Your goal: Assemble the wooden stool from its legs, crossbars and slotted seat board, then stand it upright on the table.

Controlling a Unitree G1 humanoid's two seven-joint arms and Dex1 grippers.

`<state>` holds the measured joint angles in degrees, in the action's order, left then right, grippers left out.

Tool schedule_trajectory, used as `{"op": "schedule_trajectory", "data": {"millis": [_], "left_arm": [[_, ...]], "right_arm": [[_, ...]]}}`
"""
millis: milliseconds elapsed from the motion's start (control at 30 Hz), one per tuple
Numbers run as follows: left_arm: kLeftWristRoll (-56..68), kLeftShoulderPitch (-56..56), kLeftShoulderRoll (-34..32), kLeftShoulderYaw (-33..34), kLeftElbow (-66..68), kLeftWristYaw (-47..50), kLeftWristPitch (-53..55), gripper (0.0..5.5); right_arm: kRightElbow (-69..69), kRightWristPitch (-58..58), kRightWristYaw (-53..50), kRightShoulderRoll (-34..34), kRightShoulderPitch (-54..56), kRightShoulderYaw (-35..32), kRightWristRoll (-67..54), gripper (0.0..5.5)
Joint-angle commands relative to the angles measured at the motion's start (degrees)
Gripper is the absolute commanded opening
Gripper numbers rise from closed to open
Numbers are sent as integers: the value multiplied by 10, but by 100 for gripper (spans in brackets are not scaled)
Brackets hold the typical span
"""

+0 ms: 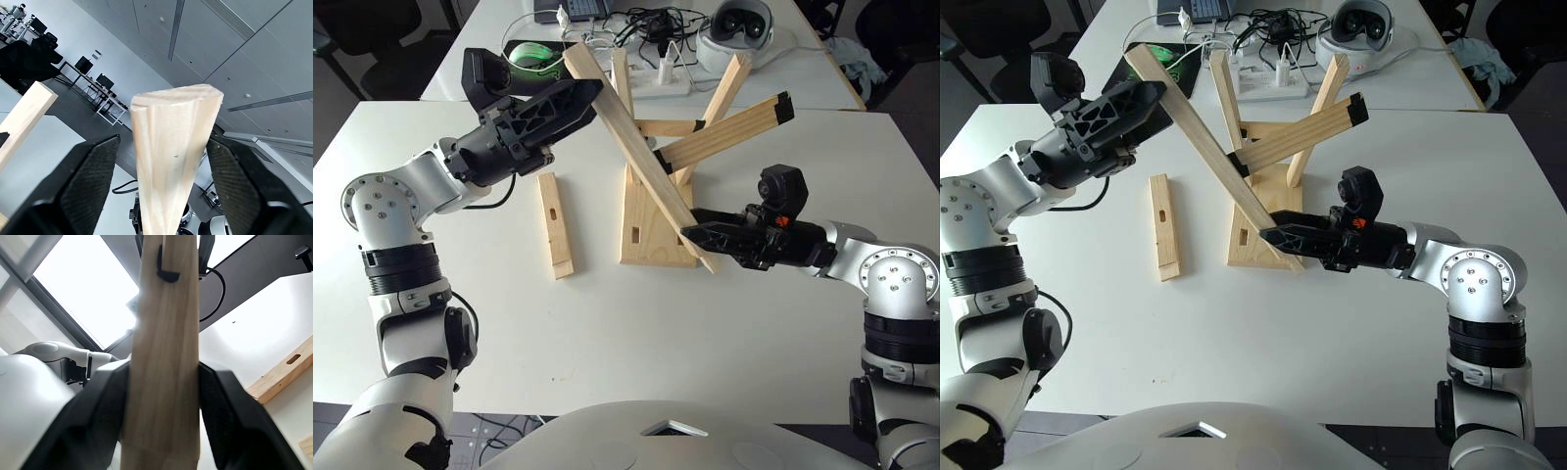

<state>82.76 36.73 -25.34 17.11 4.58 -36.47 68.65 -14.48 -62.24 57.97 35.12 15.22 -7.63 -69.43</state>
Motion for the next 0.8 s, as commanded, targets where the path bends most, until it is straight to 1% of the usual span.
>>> {"op": "schedule_trajectory", "data": {"millis": [33,133,300,600,633,800], "left_arm": [[8,18,-3,2,6,8,9,320],[8,21,-4,0,8,8,13,278],[-1,22,-9,-4,8,-2,17,224],[-26,20,-14,-5,4,-26,5,218],[-35,20,-14,-5,2,-30,-3,218],[-54,23,-10,4,-1,-40,-31,209]], "right_arm": [[-11,10,12,8,-3,6,13,211],[-11,13,17,7,-6,7,21,211],[-9,22,19,6,-11,7,28,211],[-6,38,28,7,-12,14,51,211],[-5,41,30,8,-11,16,55,249],[-1,52,37,16,-16,24,78,307]]}}
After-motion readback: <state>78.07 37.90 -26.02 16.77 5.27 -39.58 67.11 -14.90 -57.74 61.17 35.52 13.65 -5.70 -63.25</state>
